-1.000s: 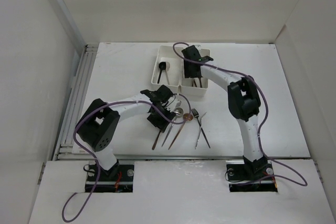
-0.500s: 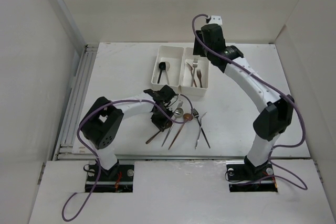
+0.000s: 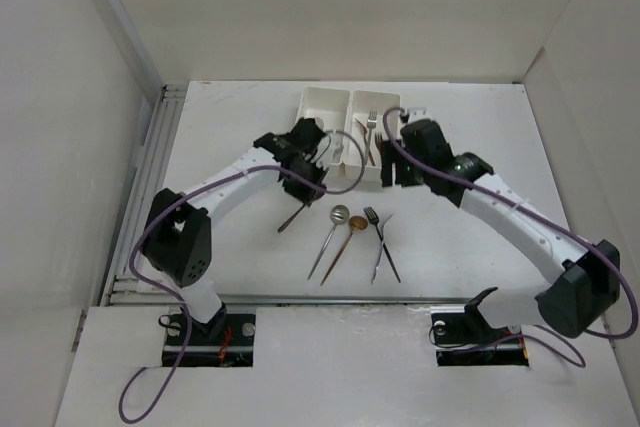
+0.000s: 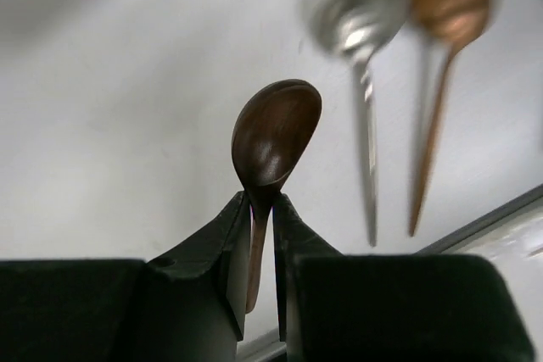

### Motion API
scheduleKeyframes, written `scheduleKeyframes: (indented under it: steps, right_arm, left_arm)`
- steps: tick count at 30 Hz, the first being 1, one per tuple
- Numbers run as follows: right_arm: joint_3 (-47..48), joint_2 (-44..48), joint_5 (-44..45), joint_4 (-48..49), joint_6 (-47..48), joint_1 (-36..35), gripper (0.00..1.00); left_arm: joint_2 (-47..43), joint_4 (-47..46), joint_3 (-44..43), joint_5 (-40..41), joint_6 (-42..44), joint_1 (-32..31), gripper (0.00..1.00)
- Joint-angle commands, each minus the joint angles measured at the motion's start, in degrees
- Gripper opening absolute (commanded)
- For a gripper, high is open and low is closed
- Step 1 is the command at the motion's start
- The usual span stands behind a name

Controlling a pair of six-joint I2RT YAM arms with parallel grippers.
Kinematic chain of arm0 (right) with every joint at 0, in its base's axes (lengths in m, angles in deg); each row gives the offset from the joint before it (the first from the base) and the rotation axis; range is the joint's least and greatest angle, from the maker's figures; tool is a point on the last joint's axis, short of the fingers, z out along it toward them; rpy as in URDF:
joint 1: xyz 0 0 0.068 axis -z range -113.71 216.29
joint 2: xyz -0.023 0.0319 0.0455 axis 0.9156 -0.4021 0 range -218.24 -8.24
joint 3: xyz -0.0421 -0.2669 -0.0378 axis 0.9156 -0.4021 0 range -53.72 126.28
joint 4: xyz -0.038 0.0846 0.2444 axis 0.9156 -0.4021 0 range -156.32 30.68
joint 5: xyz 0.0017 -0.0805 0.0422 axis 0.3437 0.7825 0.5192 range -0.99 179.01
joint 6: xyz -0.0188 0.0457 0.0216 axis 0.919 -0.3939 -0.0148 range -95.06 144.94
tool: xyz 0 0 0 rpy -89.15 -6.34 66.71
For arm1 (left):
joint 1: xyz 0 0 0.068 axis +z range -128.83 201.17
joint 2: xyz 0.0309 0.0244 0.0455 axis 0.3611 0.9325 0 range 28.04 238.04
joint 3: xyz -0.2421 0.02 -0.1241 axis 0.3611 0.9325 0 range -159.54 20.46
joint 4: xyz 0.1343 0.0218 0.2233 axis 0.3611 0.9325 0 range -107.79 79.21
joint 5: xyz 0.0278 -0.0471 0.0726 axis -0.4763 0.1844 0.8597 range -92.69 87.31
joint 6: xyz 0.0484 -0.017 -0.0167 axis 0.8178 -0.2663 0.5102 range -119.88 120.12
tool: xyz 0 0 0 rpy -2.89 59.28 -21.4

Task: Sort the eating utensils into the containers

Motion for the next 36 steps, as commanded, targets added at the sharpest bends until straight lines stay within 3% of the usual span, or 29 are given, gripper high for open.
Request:
scheduleKeyframes:
  steps: [1,3,7,9,12,17,18,19,20,23,32,36]
  right_arm:
    - [-10.7,4.0,-6.3,-1.2,-7.6,-4.4,0.77]
    - [-14.7,5.3,-7.3,0.1,-11.2,-5.6,0.74]
    - [-20.3,4.2,-5.6,1.4,-11.7,-7.6,0.4]
    - [-21.3,2.3,-5.6,3.1,-11.2,-7.6,0.4]
    - [-22.7,1.8,-7.3,6.5,-10.6,-8.1,0.42]
    - [-23.4,-0.5,-4.9,9.0,-9.9,-8.1,0.38]
    - [-23.4,-1.2,-5.8,9.0,-9.9,-8.1,0.38]
    - [-22.9,-1.8,-6.5,9.7,-9.4,-8.1,0.38]
    - [-22.9,-2.5,-7.0,10.4,-9.4,-8.1,0.37]
    - [-23.5,-3.8,-7.1,11.6,-9.4,-8.1,0.37]
    - [-22.9,-9.8,-4.9,10.4,-11.0,-8.1,0.25]
    - [-22.9,-12.6,-4.9,10.9,-11.0,-8.1,0.24]
  left_arm:
    - [-5.4,0.7,-14.4,0.5,1.8,1.3,0.0]
    - [-0.3,-1.4,-25.1,-0.1,0.4,4.1,0.0]
    - [11.7,-5.7,-39.6,0.6,-3.8,9.2,0.0]
    - [19.8,-5.7,-48.2,-0.2,-5.4,10.4,0.0]
    - [26.5,-8.0,-52.9,-0.8,-6.4,10.9,0.0]
    - [29.1,-13.2,-48.6,1.6,-7.7,10.9,0.02]
    - [29.1,-13.8,-48.0,1.6,-8.5,10.9,0.07]
    - [29.1,-13.8,-47.4,1.6,-9.3,10.9,0.26]
    - [29.1,-13.8,-46.9,2.3,-9.4,10.9,0.38]
    - [27.3,-13.8,-45.6,2.8,-10.8,11.4,0.5]
    - [18.5,-9.2,-44.8,2.8,-5.9,12.0,0.51]
    - [12.4,-4.5,-37.9,2.2,-4.1,11.4,0.49]
